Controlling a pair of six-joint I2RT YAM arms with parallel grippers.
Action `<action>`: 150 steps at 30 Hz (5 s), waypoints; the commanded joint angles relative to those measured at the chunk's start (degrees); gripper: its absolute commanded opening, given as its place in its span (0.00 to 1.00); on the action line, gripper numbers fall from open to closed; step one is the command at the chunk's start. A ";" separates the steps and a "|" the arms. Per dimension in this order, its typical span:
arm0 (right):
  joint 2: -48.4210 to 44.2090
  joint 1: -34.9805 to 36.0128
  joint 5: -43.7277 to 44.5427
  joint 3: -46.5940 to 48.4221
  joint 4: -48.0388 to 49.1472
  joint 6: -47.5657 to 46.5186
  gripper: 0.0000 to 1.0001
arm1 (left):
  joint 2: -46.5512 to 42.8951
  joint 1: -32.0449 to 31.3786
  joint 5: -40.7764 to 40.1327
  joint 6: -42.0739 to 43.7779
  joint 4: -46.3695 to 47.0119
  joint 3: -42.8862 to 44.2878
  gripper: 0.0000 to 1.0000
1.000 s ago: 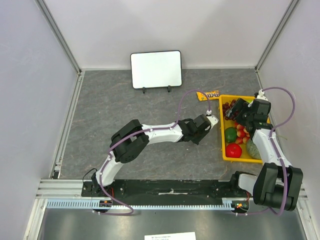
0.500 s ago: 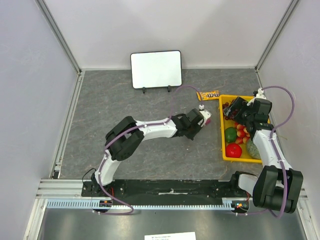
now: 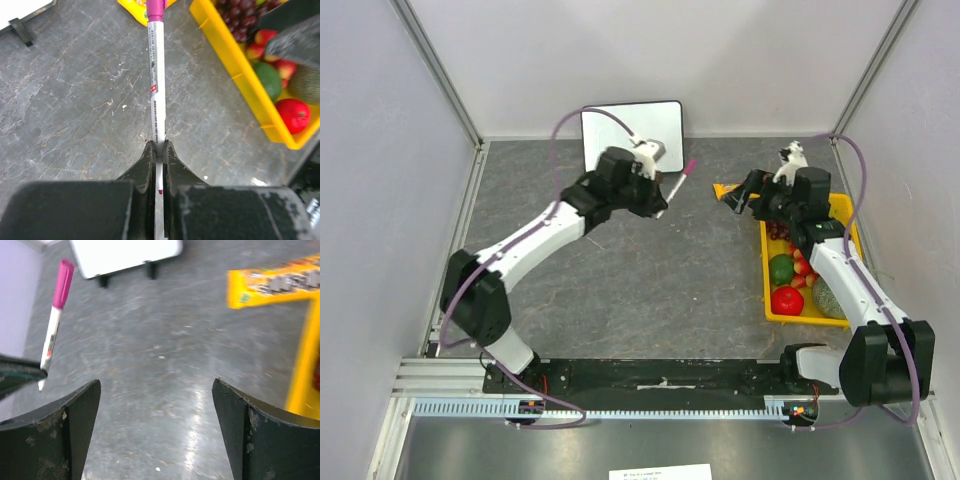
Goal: Write a sentence on the whiteboard
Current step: Pick up the whiteboard marker from the center of the board, then pass from the left arm to the right, then move the whiteboard marker to the center of the board.
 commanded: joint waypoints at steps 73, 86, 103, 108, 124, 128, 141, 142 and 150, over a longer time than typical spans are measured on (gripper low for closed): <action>14.07 25.53 -37.65 2.12 48.66 28.47 0.47 | -24.33 18.22 50.68 1.97 -9.81 -14.42 0.02; 14.42 25.62 -40.03 2.12 45.85 26.46 0.33 | -24.77 18.22 49.53 2.76 -10.86 -14.25 0.02; 15.13 25.79 -39.24 3.35 42.07 23.56 0.00 | -24.60 18.22 46.37 1.88 -10.86 -13.54 0.02; 12.76 25.79 -35.99 4.67 33.13 16.28 0.00 | -25.47 18.22 42.42 0.74 -10.34 -13.63 0.11; 5.37 25.44 -22.90 5.91 9.64 0.53 0.00 | -25.74 18.31 38.64 -8.84 -0.33 -17.93 0.85; 1.86 25.00 -19.47 2.84 7.97 -0.09 0.00 | -25.65 18.22 35.74 -13.05 3.98 -20.57 0.90; -3.07 24.30 -12.61 -3.50 1.82 -0.79 0.00 | -16.35 18.04 23.35 -19.30 13.13 -22.60 0.95; -3.24 24.30 -12.17 -3.68 1.55 -0.79 0.00 | -15.12 17.96 22.29 -19.39 13.22 -22.07 0.96; -2.72 23.86 -10.32 -2.98 -0.47 -2.63 0.00 | -3.87 15.94 12.81 -16.84 10.68 -12.94 0.96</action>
